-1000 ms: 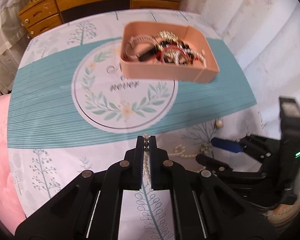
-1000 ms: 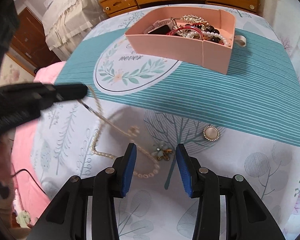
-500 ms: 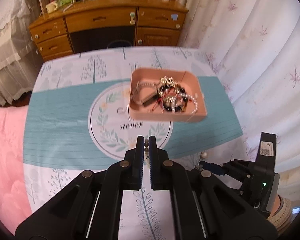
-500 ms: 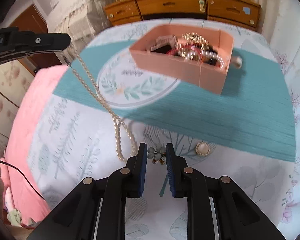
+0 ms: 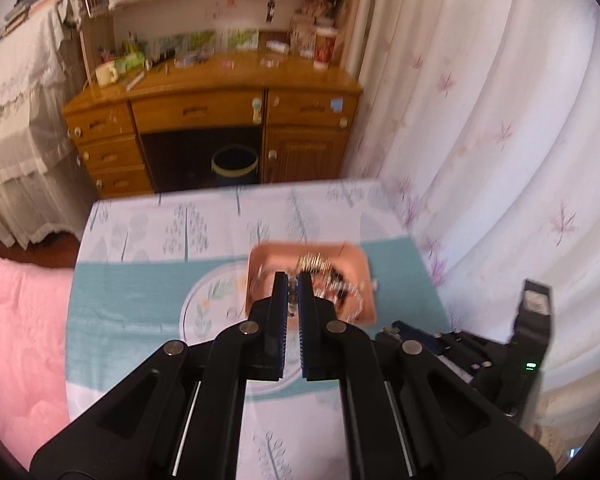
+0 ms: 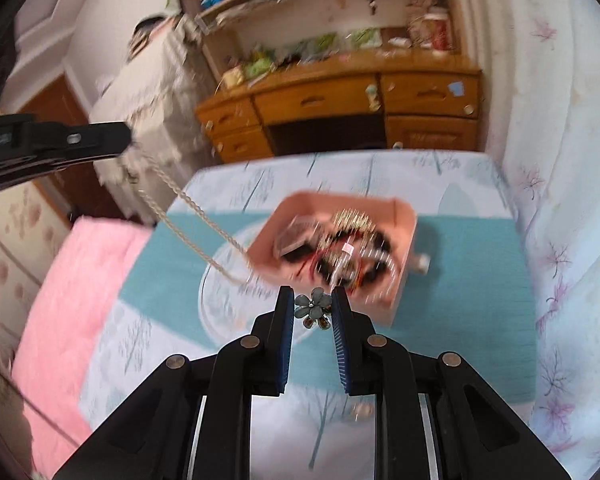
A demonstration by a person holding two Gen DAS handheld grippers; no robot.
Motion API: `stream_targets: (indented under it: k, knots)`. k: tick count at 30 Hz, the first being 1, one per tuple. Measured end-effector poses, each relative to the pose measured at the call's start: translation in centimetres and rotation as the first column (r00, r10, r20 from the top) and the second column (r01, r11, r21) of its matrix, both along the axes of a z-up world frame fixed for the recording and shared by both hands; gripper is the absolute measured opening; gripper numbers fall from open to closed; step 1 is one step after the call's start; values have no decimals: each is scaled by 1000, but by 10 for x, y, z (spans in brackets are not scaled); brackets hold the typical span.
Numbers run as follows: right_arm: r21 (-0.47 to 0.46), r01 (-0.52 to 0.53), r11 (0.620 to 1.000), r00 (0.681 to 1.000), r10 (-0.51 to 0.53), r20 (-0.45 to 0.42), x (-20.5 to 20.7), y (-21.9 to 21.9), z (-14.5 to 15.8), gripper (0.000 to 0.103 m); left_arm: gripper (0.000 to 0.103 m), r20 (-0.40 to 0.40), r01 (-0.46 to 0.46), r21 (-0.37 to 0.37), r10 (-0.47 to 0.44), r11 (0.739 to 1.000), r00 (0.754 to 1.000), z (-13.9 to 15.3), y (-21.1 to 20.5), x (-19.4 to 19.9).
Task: Organize jewelry
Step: 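Carry the pearl necklace into the pink box and open the left gripper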
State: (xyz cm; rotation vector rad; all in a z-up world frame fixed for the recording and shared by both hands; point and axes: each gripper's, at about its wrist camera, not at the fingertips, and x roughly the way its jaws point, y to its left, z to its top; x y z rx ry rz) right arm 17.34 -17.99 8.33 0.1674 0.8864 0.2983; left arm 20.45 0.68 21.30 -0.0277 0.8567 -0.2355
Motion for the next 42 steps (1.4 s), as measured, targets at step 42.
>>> stream_targets:
  k: [42]
  knots:
    - [51, 63, 997, 995, -59, -85, 87, 1, -79, 19, 3, -162, -30, 131, 51, 991, 985, -177, -15, 128]
